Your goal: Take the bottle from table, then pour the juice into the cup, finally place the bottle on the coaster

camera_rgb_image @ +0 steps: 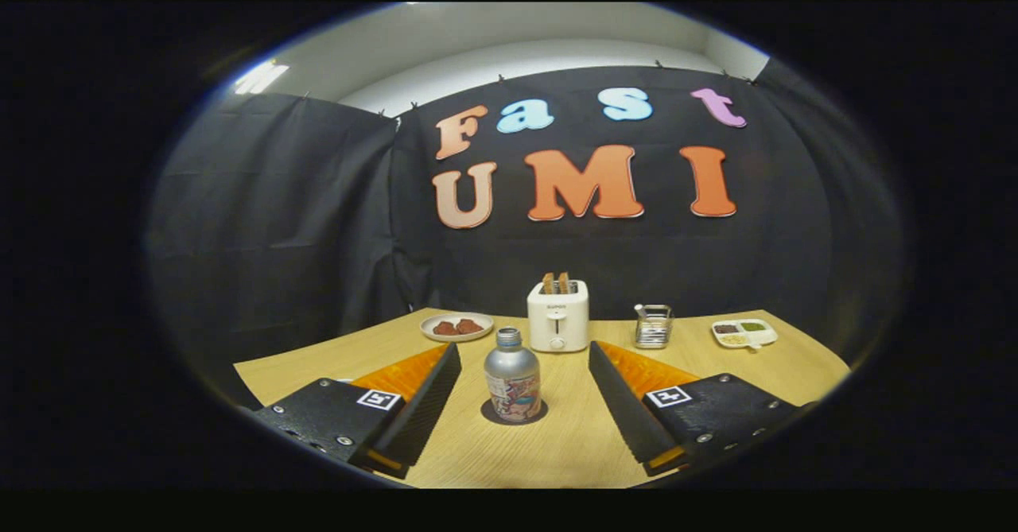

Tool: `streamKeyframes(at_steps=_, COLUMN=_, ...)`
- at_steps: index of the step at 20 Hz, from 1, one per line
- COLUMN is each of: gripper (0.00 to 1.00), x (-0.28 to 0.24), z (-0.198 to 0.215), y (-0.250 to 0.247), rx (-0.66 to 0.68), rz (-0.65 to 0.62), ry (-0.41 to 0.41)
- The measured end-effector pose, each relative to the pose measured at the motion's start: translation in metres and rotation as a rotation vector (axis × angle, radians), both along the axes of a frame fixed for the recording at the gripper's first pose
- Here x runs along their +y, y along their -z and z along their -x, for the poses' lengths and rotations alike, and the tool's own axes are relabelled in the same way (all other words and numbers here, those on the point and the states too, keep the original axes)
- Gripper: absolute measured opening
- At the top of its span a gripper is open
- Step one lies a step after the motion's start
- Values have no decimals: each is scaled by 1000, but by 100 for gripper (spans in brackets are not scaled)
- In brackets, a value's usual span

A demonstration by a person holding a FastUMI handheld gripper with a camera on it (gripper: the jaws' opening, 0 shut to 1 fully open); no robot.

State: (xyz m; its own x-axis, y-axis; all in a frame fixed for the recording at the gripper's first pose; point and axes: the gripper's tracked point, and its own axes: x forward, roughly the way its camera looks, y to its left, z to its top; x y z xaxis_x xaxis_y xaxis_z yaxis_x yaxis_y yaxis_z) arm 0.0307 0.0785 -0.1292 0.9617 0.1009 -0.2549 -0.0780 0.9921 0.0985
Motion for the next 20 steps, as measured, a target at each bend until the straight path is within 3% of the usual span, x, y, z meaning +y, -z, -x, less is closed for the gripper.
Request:
streamKeyframes(at_steps=13, gripper=96, x=-30, z=49, y=-80, rx=-172, rz=63, ry=107)
streamKeyframes(at_steps=20, gripper=96, x=-37, z=54, y=-96, rx=-246, rz=111, ry=161)
